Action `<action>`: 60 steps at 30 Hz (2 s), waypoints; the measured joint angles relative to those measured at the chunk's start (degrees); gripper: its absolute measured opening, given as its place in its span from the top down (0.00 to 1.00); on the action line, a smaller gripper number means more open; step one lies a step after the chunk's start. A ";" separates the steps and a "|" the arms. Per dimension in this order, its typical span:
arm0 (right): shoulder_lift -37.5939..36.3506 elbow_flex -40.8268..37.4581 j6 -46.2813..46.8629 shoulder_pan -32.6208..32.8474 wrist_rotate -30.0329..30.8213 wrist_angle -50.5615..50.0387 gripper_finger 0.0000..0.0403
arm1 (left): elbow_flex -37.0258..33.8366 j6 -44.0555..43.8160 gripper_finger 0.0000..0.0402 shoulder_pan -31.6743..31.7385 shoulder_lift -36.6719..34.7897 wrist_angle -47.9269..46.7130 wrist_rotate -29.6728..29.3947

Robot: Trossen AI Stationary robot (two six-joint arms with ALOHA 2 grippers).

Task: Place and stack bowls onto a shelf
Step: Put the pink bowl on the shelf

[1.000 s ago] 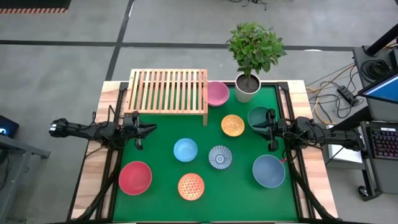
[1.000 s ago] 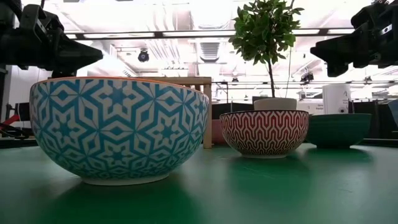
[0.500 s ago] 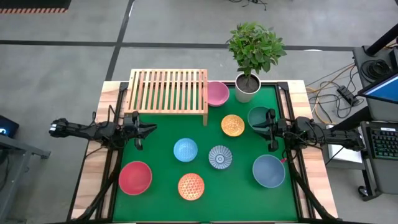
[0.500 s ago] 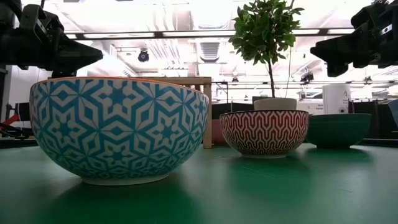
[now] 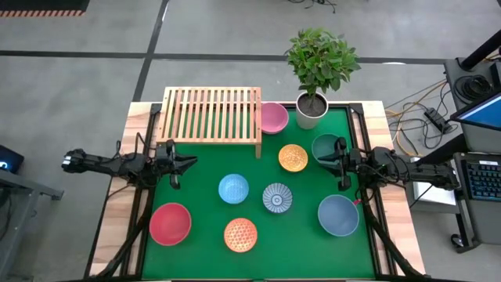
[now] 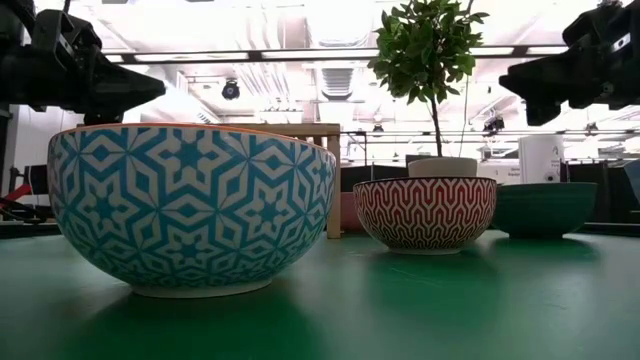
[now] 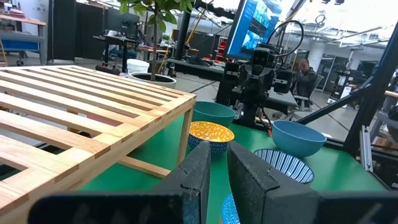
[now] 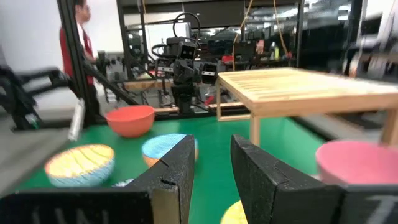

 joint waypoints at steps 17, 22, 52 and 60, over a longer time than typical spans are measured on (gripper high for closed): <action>0.00 -0.02 9.12 0.39 -0.01 4.88 0.77 | 0.02 -10.17 0.91 0.07 -0.01 9.33 -1.01; 0.00 0.00 5.51 0.39 0.00 10.58 0.77 | 0.02 -11.37 0.91 0.07 -0.01 9.51 -1.09; 16.11 10.55 -11.78 0.37 9.68 20.62 0.77 | 0.02 -3.37 0.91 0.17 -0.01 21.86 -12.09; 29.96 19.35 -7.18 0.58 1.19 17.21 0.77 | 0.02 -10.10 0.91 0.17 -0.01 26.64 -9.28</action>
